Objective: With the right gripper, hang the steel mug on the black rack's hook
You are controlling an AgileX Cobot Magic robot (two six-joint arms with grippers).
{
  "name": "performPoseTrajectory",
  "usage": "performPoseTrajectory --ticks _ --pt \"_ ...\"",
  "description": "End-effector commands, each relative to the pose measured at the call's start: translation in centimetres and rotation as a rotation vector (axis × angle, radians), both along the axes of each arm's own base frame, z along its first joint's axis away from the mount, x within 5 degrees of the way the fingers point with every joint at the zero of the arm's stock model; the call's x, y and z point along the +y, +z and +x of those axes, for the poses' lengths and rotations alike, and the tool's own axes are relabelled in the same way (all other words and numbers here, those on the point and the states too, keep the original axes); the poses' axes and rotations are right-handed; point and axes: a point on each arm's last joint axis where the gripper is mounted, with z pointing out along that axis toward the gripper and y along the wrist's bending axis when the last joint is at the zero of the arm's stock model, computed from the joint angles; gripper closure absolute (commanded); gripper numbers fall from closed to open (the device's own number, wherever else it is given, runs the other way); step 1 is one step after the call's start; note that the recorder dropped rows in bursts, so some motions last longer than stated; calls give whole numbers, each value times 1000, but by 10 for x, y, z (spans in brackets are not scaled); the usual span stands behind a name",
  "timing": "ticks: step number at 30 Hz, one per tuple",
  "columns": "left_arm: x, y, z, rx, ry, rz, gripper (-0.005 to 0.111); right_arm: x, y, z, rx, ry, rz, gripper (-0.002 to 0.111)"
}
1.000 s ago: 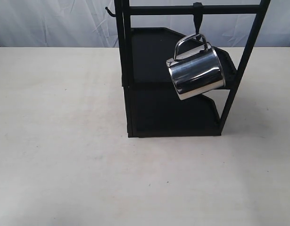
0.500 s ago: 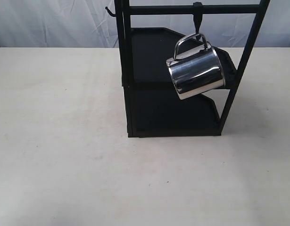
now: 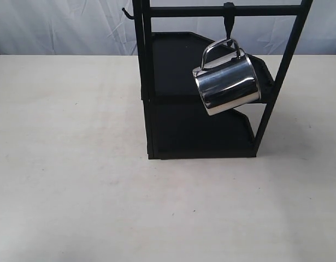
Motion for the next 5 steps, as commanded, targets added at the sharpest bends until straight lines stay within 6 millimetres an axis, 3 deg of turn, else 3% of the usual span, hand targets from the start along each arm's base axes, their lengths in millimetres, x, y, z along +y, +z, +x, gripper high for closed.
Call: performPoseTrajectory --ticks 1,5 --pt "0 2 0 -12 -5 -2 107 -1 0 0 -10 -10 -7 108" --pt "0 2 0 -12 -5 -2 107 -1 0 0 -10 -10 -7 108"
